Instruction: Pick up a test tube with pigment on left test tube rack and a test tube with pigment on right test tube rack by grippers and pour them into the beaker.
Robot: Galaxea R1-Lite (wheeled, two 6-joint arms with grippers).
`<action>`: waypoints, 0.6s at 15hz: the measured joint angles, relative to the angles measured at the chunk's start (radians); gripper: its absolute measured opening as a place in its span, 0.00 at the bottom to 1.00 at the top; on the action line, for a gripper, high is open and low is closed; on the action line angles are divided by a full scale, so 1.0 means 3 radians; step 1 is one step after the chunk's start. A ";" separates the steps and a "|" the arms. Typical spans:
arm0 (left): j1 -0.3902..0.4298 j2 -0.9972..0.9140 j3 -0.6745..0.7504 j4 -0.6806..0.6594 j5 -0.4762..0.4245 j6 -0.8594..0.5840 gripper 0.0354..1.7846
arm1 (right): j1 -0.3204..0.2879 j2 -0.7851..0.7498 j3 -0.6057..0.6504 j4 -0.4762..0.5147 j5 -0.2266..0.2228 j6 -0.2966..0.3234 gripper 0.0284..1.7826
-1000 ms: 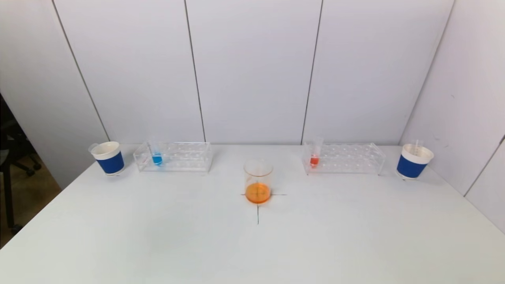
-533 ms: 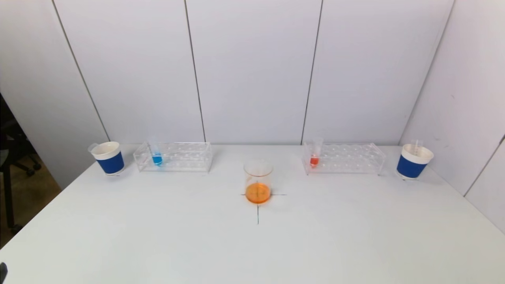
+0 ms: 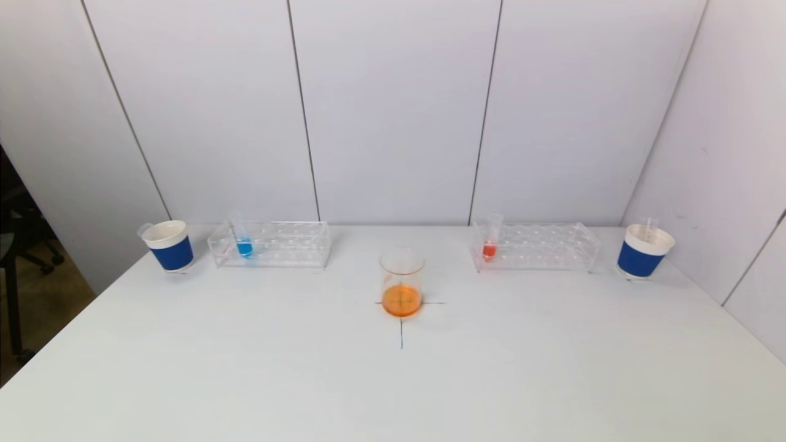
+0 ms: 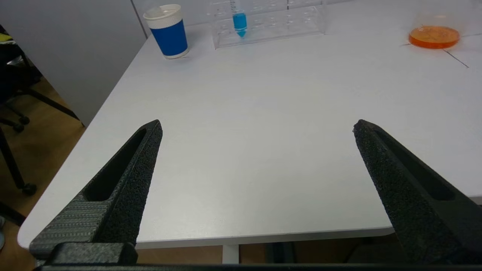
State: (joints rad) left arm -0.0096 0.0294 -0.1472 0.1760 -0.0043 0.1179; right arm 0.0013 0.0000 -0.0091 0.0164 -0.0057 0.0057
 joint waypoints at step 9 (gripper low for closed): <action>0.0001 -0.0104 0.0281 -0.0048 -0.0091 -0.0111 0.99 | 0.0000 0.0000 0.0000 0.0001 -0.0001 0.0000 0.99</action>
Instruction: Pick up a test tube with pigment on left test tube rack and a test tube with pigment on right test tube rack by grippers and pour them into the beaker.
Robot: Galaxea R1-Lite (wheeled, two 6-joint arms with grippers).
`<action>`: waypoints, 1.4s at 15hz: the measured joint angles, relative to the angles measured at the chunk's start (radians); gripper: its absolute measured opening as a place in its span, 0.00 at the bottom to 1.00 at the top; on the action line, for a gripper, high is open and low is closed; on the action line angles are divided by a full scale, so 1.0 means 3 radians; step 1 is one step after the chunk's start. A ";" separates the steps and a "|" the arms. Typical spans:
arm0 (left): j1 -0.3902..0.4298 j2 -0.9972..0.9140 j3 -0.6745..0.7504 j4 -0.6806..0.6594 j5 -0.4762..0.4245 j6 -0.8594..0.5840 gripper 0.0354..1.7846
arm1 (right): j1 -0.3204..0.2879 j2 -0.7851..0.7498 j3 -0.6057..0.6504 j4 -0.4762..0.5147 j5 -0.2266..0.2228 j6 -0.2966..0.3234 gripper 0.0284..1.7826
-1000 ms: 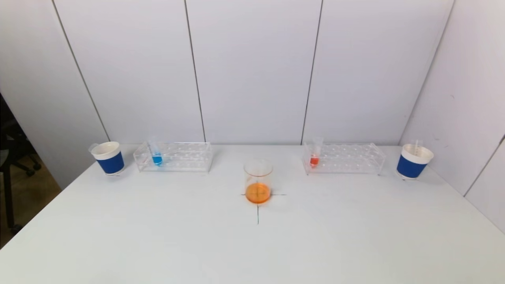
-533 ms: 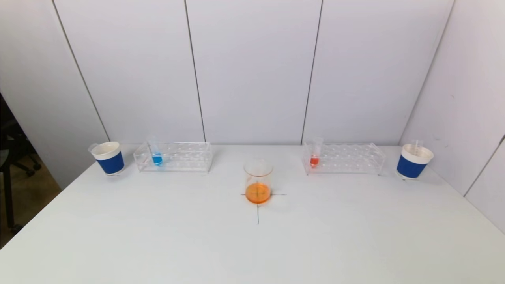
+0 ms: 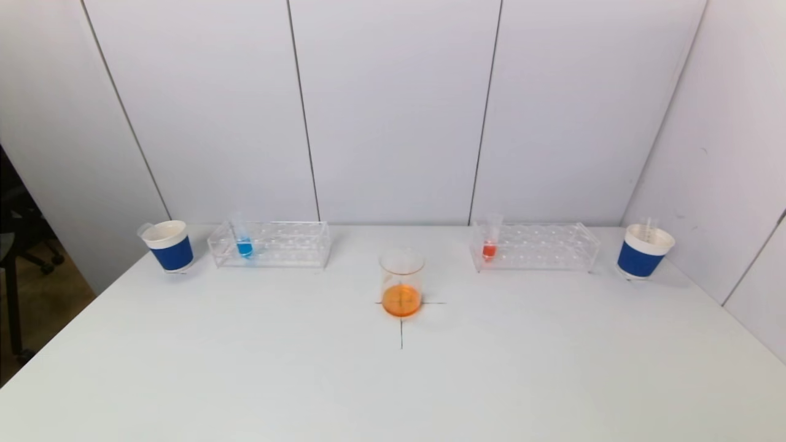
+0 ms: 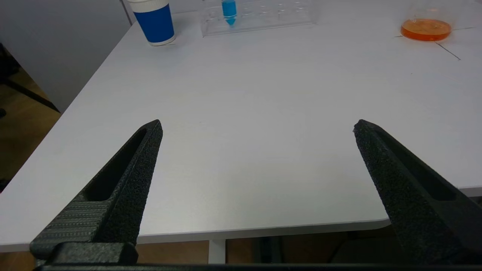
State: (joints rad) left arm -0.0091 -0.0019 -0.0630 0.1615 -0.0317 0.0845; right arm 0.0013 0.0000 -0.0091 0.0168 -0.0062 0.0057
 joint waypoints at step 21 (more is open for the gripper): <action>0.0000 0.0000 0.0000 0.0006 0.0050 -0.0282 0.99 | 0.0000 0.0000 -0.0004 -0.0005 -0.0057 0.0032 0.99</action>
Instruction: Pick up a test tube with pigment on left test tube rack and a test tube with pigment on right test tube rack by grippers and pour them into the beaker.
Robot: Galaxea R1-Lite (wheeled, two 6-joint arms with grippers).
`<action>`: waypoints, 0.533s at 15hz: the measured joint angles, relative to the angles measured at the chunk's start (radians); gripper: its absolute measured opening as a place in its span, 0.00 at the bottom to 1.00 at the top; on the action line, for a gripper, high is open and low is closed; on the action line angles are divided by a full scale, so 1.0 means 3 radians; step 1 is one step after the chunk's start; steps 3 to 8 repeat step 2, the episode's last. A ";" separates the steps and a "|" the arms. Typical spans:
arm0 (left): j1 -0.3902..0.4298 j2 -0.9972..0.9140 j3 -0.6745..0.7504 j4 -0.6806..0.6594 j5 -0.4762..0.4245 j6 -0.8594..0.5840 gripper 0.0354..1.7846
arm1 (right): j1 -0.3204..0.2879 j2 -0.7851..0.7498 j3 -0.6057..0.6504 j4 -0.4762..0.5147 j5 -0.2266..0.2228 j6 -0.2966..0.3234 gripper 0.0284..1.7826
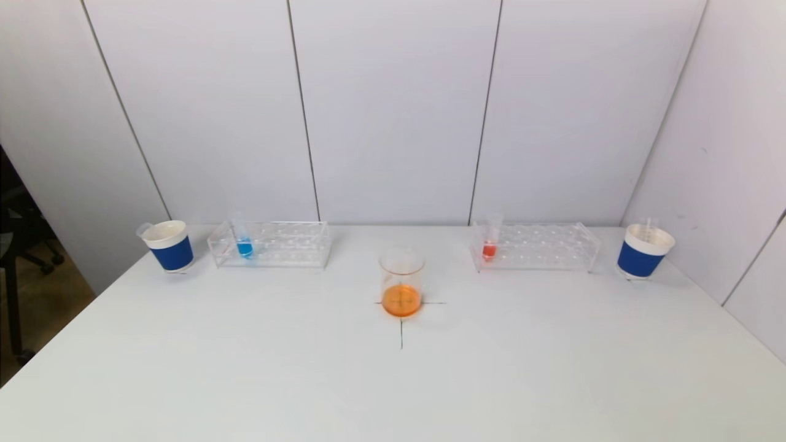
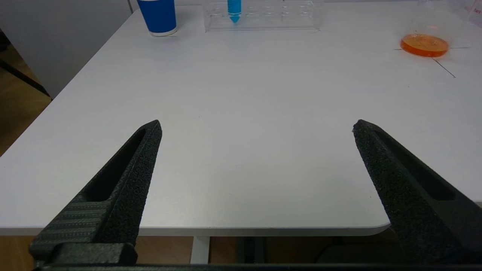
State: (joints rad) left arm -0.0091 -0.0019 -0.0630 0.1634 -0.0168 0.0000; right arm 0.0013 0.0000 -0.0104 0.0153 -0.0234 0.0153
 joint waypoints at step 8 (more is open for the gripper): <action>0.0000 0.0000 0.0000 0.0000 0.0000 0.0000 0.99 | 0.0000 0.0000 0.0003 0.0000 0.0000 0.0001 0.99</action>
